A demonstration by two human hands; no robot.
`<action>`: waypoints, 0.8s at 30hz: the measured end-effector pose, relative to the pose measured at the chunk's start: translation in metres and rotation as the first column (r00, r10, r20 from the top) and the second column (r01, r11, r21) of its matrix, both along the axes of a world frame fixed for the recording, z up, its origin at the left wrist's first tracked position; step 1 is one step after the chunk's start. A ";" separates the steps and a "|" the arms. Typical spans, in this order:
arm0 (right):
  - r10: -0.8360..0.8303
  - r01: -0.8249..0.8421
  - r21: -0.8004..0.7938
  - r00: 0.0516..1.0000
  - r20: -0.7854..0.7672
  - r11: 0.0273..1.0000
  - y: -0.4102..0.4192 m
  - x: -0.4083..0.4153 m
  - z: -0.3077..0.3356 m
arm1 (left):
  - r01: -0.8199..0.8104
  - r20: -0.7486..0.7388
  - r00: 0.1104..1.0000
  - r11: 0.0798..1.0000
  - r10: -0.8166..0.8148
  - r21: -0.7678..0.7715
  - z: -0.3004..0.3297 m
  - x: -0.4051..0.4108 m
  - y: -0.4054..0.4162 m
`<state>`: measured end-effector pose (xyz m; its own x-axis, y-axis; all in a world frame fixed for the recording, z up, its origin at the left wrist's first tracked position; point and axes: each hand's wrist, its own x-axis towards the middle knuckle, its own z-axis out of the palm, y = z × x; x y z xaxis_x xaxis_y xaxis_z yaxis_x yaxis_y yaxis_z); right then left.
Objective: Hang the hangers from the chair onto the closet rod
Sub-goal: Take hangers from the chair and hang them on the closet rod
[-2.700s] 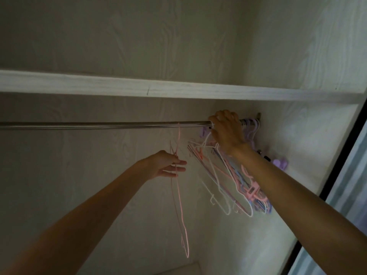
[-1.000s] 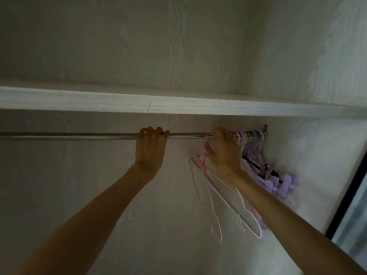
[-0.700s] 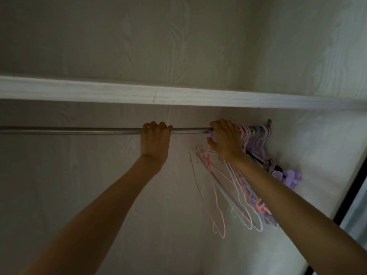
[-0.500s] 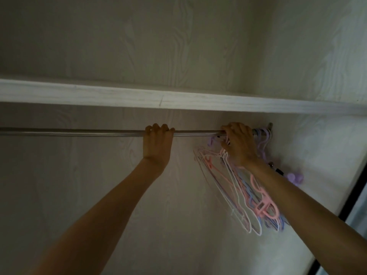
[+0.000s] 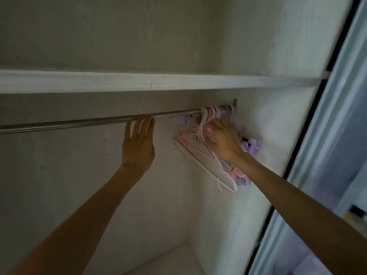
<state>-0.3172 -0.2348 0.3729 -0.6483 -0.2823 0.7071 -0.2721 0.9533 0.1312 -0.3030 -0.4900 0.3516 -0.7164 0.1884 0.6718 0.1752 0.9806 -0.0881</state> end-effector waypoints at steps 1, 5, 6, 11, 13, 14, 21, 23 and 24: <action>0.006 -0.006 -0.001 1.000 0.028 1.000 0.002 0.015 -0.009 | 0.080 -0.034 0.996 0.997 -0.080 0.012 -0.009 0.007 0.003; -0.002 0.022 -0.114 0.985 0.170 0.993 0.015 0.083 -0.053 | 0.314 0.033 0.945 0.933 -0.324 0.173 -0.048 0.039 0.030; -0.018 0.048 -0.137 0.977 0.212 0.989 0.019 0.100 -0.065 | 0.328 0.113 0.925 0.914 -0.362 0.241 -0.056 0.049 0.037; -0.202 0.334 -0.120 0.778 0.595 0.935 0.058 0.202 -0.127 | 0.282 0.462 0.765 0.878 -0.448 0.386 -0.102 0.099 0.090; -0.270 0.467 -0.098 0.656 0.705 0.879 0.087 0.249 -0.149 | 0.317 0.575 0.662 0.875 -0.480 0.366 -0.119 0.123 0.125; -0.269 0.500 -0.104 0.616 0.740 0.860 0.093 0.259 -0.157 | 0.314 0.606 0.627 0.871 -0.489 0.378 -0.125 0.126 0.129; -0.342 0.754 0.009 0.287 0.895 0.657 0.181 0.374 -0.218 | 0.389 0.804 0.178 0.791 -0.568 0.473 -0.188 0.169 0.224; -0.336 0.782 0.054 0.202 0.920 0.620 0.207 0.404 -0.233 | 0.400 0.843 0.054 0.786 -0.534 0.472 -0.208 0.181 0.257; -0.327 0.796 0.066 0.170 0.930 0.601 0.220 0.417 -0.241 | 0.399 0.859 0.008 0.790 -0.511 0.466 -0.217 0.187 0.273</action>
<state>0.0996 -0.0144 0.1315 -0.7456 0.5576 -0.3650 0.6366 0.7579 -0.1425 -0.1165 -0.2171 0.1343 -0.5465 0.7429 -0.3866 0.4735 0.6548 0.5890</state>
